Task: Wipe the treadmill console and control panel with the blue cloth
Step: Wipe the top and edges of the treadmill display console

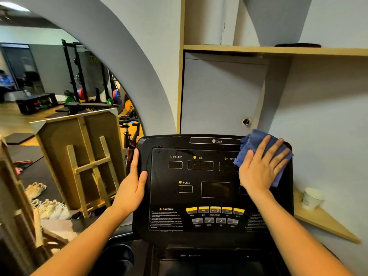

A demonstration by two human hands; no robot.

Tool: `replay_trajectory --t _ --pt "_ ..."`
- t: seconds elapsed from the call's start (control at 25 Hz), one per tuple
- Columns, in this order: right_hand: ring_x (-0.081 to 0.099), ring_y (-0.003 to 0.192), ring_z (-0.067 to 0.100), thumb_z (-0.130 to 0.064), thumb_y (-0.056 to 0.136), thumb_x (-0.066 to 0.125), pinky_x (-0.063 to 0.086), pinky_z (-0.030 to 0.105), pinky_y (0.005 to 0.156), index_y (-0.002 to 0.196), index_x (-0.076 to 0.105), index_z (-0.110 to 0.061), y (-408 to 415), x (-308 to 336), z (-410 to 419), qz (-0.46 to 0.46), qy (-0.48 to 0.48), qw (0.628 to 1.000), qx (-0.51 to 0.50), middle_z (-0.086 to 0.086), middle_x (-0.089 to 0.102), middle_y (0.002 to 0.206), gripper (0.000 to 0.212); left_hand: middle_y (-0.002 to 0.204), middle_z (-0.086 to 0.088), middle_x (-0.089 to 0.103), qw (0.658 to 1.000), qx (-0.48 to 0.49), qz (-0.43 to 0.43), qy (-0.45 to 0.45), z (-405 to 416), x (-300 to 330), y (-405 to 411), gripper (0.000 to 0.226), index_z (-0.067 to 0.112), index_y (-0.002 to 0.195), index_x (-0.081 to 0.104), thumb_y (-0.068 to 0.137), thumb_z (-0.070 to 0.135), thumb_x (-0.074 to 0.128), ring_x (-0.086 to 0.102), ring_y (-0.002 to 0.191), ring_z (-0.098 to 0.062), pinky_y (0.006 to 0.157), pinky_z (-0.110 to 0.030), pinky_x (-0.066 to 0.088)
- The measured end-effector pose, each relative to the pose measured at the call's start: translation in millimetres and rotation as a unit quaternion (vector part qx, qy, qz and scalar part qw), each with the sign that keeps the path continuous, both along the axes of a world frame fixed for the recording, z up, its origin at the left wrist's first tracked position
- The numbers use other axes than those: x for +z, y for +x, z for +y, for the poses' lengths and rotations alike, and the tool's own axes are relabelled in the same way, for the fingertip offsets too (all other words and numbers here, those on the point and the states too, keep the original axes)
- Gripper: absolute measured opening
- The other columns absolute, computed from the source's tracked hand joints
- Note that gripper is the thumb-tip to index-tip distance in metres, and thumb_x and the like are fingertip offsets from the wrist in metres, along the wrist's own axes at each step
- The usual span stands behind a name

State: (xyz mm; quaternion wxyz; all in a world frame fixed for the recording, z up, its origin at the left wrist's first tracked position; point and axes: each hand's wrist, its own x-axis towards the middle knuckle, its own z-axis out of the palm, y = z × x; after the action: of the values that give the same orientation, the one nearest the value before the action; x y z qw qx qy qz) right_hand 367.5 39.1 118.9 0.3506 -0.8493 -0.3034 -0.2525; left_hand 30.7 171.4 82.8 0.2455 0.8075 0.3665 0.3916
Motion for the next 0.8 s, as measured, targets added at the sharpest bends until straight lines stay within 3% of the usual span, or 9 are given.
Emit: replay_trajectory --t 0.2,0.44,0.68,0.8 --pt "-0.007 0.151 0.049 -0.046 0.101 0.016 0.003 0.06 0.122 0.16 -0.001 -0.015 -35 5 23 -0.024 -0.013 0.999 0.031 0.022 -0.004 0.167 0.069 0.144 -0.006 0.053 1.0 -0.013 0.006 0.004 0 2 -4 0.068 0.056 0.145 -0.024 0.097 0.059 0.024 0.069 0.088 -0.013 0.082 -0.039 0.056" --pt "-0.006 0.151 0.047 -0.049 0.102 0.017 0.006 0.059 0.123 0.16 0.001 -0.013 -73 11 43 -0.043 -0.027 0.997 0.057 0.022 -0.003 0.166 0.071 0.152 -0.004 0.044 0.999 -0.034 0.015 -0.011 4 4 -9 0.068 0.058 0.143 -0.026 0.104 0.046 0.029 0.068 0.098 -0.015 0.091 -0.042 0.055" --pt "-0.011 0.151 0.046 -0.049 0.102 0.017 0.007 0.059 0.122 0.16 -0.004 -0.013 -138 10 70 -0.117 -0.079 0.979 0.15 0.022 -0.009 0.166 0.071 0.135 0.009 0.054 0.997 -0.07 0.006 -0.03 3 11 -17 0.065 0.056 0.145 -0.023 0.104 0.045 0.025 0.067 0.094 -0.006 0.088 -0.026 0.053" --pt "-0.013 0.151 0.045 -0.049 0.103 0.02 0.006 0.058 0.123 0.16 -0.005 -0.014 -183 8 90 -0.134 -0.085 0.969 0.191 0.021 -0.011 0.166 0.071 0.114 0.004 0.068 0.996 -0.08 -0.003 -0.037 4 12 -27 0.059 0.058 0.147 -0.017 0.101 0.056 0.02 0.07 0.083 -0.007 0.079 -0.032 0.056"
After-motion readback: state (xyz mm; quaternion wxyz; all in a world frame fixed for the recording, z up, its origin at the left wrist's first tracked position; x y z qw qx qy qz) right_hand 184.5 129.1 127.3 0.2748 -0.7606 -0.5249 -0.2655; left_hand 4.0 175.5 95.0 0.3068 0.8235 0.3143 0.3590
